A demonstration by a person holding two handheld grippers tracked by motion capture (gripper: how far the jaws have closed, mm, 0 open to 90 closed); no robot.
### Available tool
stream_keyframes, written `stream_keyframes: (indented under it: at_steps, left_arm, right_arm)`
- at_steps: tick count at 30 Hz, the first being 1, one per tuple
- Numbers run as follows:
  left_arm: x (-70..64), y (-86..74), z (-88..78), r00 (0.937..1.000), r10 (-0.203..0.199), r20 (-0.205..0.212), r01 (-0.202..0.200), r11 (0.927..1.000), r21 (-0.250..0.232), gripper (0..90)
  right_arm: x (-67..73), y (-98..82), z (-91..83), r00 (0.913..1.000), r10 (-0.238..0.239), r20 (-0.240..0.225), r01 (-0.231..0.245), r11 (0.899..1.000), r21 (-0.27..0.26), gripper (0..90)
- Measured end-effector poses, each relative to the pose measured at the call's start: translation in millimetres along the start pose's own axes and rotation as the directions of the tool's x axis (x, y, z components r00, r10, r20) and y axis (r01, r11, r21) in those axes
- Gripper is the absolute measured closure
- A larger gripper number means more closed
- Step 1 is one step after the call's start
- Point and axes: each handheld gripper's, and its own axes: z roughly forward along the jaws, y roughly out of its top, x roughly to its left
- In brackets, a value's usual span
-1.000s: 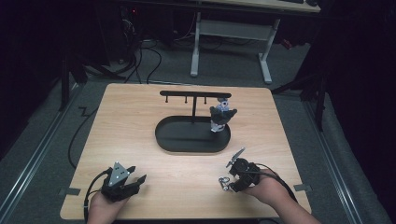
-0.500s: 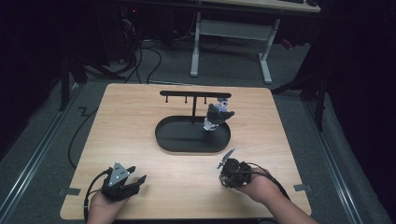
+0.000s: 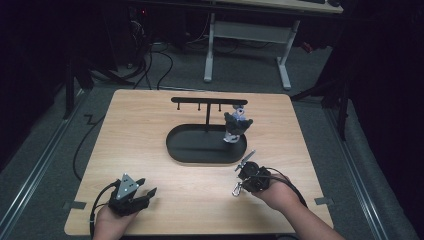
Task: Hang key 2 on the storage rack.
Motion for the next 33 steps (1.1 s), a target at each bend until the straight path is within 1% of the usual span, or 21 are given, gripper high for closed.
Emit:
stream_keyframes:
  at_steps: [2, 5, 8, 10, 15, 16, 18, 19, 21, 25, 27, 31, 33]
  left_arm:
    - [0.1, -0.1, 0.0, 1.0000, 0.000, 0.000, 0.000, 1.0000, 0.001, 44.9]
    - [0.2, -0.3, 0.2, 1.0000, -0.003, 0.000, 0.003, 1.0000, 0.001, 44.8]
    - [0.2, -0.4, 0.3, 1.0000, 0.000, -0.001, 0.000, 1.0000, 0.004, 44.7]
    - [0.2, -0.5, 0.5, 1.0000, 0.001, -0.001, -0.001, 1.0000, 0.004, 44.7]
    - [0.3, -0.4, 0.3, 1.0000, 0.001, -0.003, -0.001, 1.0000, 0.004, 44.6]
    - [0.3, -0.5, 0.3, 1.0000, 0.000, -0.003, 0.000, 1.0000, 0.002, 44.5]
    - [0.4, -0.5, 0.3, 1.0000, -0.001, -0.004, 0.001, 1.0000, 0.002, 44.5]
    - [0.4, -0.6, 0.4, 1.0000, -0.001, -0.004, 0.001, 1.0000, 0.002, 44.5]
    - [0.4, -0.6, 0.6, 1.0000, -0.001, -0.006, 0.001, 1.0000, 0.001, 44.5]
    - [0.4, -0.6, 0.4, 1.0000, -0.001, -0.006, 0.001, 1.0000, -0.001, 44.5]
    - [0.5, -0.5, 0.2, 1.0000, 0.002, -0.006, -0.002, 1.0000, 0.000, 44.5]
    - [0.7, -0.4, -0.3, 1.0000, 0.004, -0.006, -0.004, 1.0000, -0.003, 44.5]
    - [0.8, -0.3, -0.6, 1.0000, 0.003, -0.005, -0.003, 1.0000, -0.003, 44.5]
  right_arm:
    - [-0.3, 1.2, 1.3, 1.0000, 0.003, -0.006, -0.003, 1.000, 0.001, 85.6]
    - [0.4, 2.4, 4.3, 1.0000, -0.002, -0.001, 0.002, 1.000, 0.020, 85.7]
    - [-0.2, 2.6, 5.7, 1.0000, -0.003, -0.001, 0.003, 1.000, 0.029, 88.7]
    - [-1.1, 2.5, 5.5, 0.9999, 0.007, -0.011, -0.006, 1.000, 0.029, 89.1]
    - [-3.2, 1.4, 2.3, 0.9992, 0.005, -0.039, -0.004, 1.000, 0.029, 89.3]
    - [-3.5, 0.9, 0.5, 0.9989, 0.016, -0.045, -0.014, 0.999, 0.029, 89.3]
    - [-4.4, 0.2, -3.3, 0.9987, 0.018, -0.048, -0.016, 1.000, 0.024, 89.3]
    - [-4.7, -0.1, -5.5, 0.9980, 0.025, -0.058, -0.024, 1.000, 0.021, 89.3]
    - [-4.9, -0.3, -10.5, 0.9979, 0.021, -0.061, -0.020, 1.000, 0.018, 89.3]
    - [-4.5, 0.1, -22.7, 0.9966, 0.034, -0.076, -0.033, 0.999, 0.007, 89.3]
    - [-4.6, 0.4, -26.9, 0.9964, 0.030, -0.080, -0.030, 1.000, 0.002, 89.3]
    - [-3.9, 1.4, -35.4, 0.9967, 0.041, -0.070, -0.040, 0.999, 0.007, 89.4]
    - [-5.1, 1.7, -38.1, 0.9961, 0.045, -0.076, -0.044, 0.999, 0.008, 89.3]
